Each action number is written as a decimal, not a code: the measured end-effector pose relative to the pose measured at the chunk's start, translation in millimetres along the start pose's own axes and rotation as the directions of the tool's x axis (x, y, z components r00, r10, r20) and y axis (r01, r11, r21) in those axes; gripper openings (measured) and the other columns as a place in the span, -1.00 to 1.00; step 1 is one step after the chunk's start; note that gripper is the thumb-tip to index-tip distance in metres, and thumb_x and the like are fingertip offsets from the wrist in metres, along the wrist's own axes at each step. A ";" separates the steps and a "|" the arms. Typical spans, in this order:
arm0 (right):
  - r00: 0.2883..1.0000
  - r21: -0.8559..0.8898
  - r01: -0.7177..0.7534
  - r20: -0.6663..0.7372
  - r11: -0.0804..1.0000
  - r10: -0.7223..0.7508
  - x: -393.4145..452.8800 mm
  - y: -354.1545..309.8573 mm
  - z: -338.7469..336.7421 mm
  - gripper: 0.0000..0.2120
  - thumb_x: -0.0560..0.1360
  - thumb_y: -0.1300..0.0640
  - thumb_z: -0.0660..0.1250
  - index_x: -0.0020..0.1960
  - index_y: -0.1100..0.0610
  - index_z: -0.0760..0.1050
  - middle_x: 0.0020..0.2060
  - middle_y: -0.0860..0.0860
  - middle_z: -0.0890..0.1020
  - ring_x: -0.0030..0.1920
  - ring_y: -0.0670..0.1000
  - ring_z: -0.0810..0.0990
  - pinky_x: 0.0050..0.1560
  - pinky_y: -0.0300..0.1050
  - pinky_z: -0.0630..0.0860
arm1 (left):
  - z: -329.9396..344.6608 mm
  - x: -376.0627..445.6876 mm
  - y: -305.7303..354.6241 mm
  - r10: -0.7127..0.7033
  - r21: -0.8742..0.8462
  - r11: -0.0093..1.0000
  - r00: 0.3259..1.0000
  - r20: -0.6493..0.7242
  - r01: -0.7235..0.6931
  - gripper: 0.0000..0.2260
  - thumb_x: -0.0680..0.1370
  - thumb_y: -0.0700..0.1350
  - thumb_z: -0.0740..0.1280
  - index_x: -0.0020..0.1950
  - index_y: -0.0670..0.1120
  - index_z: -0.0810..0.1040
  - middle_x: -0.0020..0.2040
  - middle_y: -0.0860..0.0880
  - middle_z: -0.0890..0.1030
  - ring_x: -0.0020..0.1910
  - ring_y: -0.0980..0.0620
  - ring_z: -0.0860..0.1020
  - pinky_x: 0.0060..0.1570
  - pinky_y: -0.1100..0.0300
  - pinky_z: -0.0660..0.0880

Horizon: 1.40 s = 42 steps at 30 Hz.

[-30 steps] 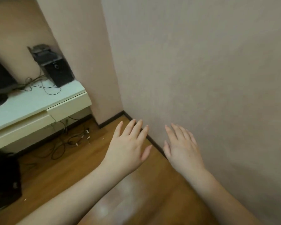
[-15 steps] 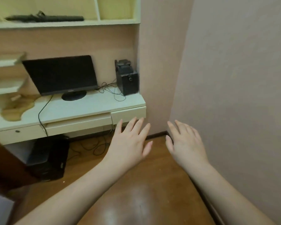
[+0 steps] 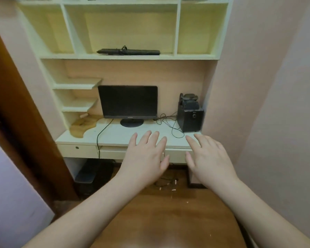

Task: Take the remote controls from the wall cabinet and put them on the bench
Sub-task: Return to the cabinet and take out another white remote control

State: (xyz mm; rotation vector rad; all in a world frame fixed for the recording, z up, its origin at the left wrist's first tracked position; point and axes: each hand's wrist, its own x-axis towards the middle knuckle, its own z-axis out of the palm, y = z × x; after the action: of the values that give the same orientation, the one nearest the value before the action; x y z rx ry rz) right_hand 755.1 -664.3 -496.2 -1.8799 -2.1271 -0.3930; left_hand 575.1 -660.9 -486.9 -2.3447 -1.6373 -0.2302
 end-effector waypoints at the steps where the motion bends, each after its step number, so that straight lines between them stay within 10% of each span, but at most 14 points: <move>1: 1.000 0.011 0.017 -0.016 1.000 -0.017 9.1 1.2 -0.8 -0.49 0.49 -0.08 0.05 0.30 0.11 0.50 0.18 0.12 0.60 0.17 0.14 0.58 0.17 0.06 0.50 | -2.6 6.9 -2.0 -0.024 0.003 1.000 1.000 -0.011 0.024 -0.48 0.62 0.20 -0.02 0.55 0.05 0.11 0.57 -0.04 0.17 0.55 -0.05 0.08 0.49 -0.13 0.00; 21: 0.923 0.195 0.383 -0.103 0.903 -0.370 160.1 -16.3 -7.1 -0.51 0.61 -0.11 0.03 0.51 -0.02 0.16 0.45 -0.03 0.32 0.45 0.00 0.26 0.43 -0.06 0.19 | -49.9 81.4 -57.9 -0.339 0.114 0.930 0.936 -0.098 0.348 -0.51 0.62 0.20 0.00 0.53 0.10 0.14 0.52 0.07 0.23 0.53 0.05 0.12 0.50 -0.07 0.08; 42: 0.790 0.209 0.611 -0.230 0.764 -0.569 223.0 -306.4 -28.0 -0.52 0.61 -0.11 0.03 0.49 0.01 0.22 0.44 -0.02 0.35 0.46 0.01 0.26 0.44 -0.03 0.15 | -64.0 -32.4 -318.6 -0.513 0.125 0.836 0.842 -0.167 0.534 -0.50 0.60 0.23 0.00 0.52 0.13 0.18 0.52 0.08 0.24 0.51 0.07 0.15 0.46 -0.01 0.09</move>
State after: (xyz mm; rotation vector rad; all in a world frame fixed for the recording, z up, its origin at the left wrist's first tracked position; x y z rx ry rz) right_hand 425.4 -506.6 -392.3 -0.9542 -2.4769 -0.3273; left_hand 266.8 -606.5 -393.8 -1.6749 -2.1115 -0.3263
